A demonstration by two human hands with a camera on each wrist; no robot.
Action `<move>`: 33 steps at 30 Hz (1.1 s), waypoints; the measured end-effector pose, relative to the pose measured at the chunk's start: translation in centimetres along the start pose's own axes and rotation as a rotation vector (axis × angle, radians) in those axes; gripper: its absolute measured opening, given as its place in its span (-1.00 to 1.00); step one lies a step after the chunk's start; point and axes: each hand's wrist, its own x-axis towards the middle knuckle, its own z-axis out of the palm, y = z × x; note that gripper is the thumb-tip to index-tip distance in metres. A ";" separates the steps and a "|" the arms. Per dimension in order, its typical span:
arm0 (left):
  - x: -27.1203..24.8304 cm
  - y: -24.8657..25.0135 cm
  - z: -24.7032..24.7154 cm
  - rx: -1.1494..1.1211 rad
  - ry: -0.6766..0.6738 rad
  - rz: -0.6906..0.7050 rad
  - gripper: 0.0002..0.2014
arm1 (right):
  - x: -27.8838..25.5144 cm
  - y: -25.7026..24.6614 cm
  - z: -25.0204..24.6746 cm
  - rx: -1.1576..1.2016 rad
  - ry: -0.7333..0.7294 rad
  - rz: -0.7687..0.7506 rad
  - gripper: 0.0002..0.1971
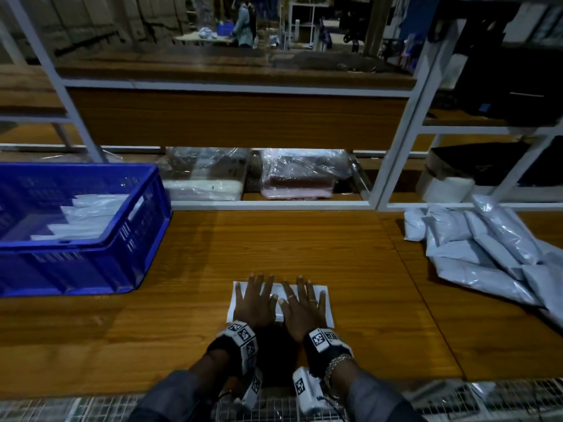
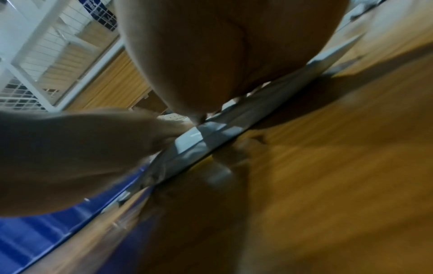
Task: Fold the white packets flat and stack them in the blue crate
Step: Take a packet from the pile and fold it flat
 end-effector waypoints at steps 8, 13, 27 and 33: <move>-0.1 -0.2 2.1 0.025 -0.034 0.000 -0.44 | -0.1 0.4 0.7 -0.050 0.039 -0.054 -0.19; 0.0 -0.1 2.6 -0.020 -0.062 0.028 -0.47 | 0.0 0.0 0.6 -0.037 0.032 -0.030 -0.23; -1.7 -2.0 -1.3 -0.060 -0.169 0.040 -0.03 | -0.5 2.9 -0.3 0.032 -0.049 0.020 -0.30; -1.1 -2.4 0.5 -0.025 -0.225 0.031 -0.31 | -0.6 2.6 0.0 -0.005 0.008 -0.002 0.08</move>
